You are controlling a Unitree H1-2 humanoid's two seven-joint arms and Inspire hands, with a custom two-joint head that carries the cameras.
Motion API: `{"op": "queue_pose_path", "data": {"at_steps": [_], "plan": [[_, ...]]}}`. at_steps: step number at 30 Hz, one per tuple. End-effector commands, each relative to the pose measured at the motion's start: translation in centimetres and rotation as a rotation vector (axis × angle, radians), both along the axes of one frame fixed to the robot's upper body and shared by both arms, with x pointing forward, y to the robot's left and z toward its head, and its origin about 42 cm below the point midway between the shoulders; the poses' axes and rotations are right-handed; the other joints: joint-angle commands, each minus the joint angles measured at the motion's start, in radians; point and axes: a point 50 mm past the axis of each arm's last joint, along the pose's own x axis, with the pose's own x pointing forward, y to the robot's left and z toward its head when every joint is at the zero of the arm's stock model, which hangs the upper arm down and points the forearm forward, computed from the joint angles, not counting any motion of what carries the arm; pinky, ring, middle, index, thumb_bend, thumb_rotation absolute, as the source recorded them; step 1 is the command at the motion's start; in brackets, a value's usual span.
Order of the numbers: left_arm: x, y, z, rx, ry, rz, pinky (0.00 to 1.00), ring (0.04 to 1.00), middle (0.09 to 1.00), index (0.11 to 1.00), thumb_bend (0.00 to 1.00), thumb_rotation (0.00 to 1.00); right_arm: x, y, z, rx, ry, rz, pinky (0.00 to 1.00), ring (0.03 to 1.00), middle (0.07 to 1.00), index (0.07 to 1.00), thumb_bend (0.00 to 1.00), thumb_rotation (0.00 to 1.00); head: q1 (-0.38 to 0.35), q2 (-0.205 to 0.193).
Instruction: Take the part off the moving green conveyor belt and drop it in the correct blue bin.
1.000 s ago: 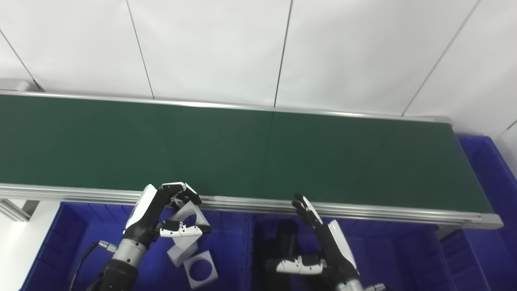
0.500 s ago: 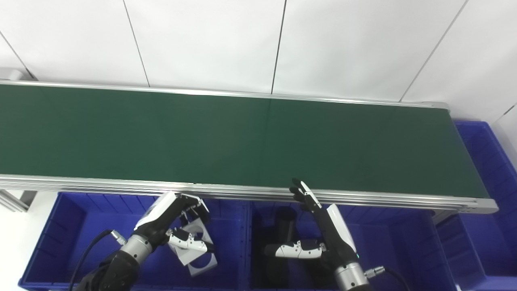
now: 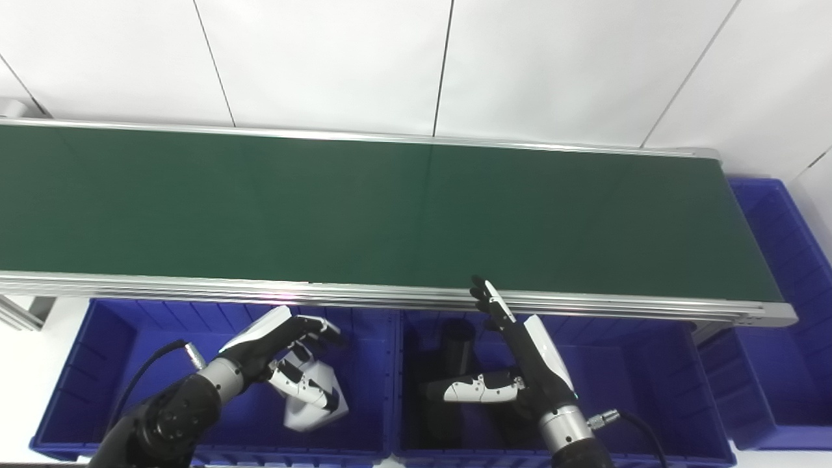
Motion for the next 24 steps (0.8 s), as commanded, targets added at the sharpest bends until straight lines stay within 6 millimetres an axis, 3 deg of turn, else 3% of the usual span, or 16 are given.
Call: {"op": "queue_pose_path", "data": {"at_steps": [1, 4, 8, 15, 24], "plan": [[0.45, 0.07, 1.46, -0.124, -0.037, -0.002, 0.73, 0.844, 0.866, 0.850, 0.89, 0.20, 0.13, -0.09, 1.14, 0.012, -0.020, 0.009, 0.86, 0.954, 0.981, 1.000, 0.93, 0.24, 0.002, 0.002], [0.27, 0.24, 1.49, -0.202, -0.014, 0.010, 0.74, 0.867, 0.888, 0.879, 0.94, 0.24, 0.05, -0.26, 1.14, 0.019, -0.016, 0.011, 0.87, 0.960, 0.983, 1.000, 0.95, 0.24, 0.002, 0.001], [0.14, 0.35, 1.48, -0.274, -0.032, 0.037, 0.76, 0.876, 0.891, 0.881, 0.95, 0.22, -0.02, -0.49, 1.16, 0.018, -0.026, 0.008, 0.90, 0.960, 0.984, 1.000, 0.97, 0.25, 0.003, 0.000], [0.00, 0.43, 1.27, -0.256, -0.167, 0.050, 0.74, 0.831, 0.883, 0.877, 0.92, 0.28, -0.06, -0.49, 1.30, 0.017, -0.023, 0.006, 0.91, 0.964, 0.985, 1.000, 0.96, 0.24, 0.005, -0.004], [-0.15, 0.14, 1.05, -0.351, -0.145, 0.066, 0.73, 0.809, 0.835, 0.826, 0.91, 0.20, -0.13, -0.77, 1.26, 0.032, -0.001, 0.026, 0.89, 0.964, 0.983, 1.000, 0.96, 0.23, 0.005, -0.013]]}}
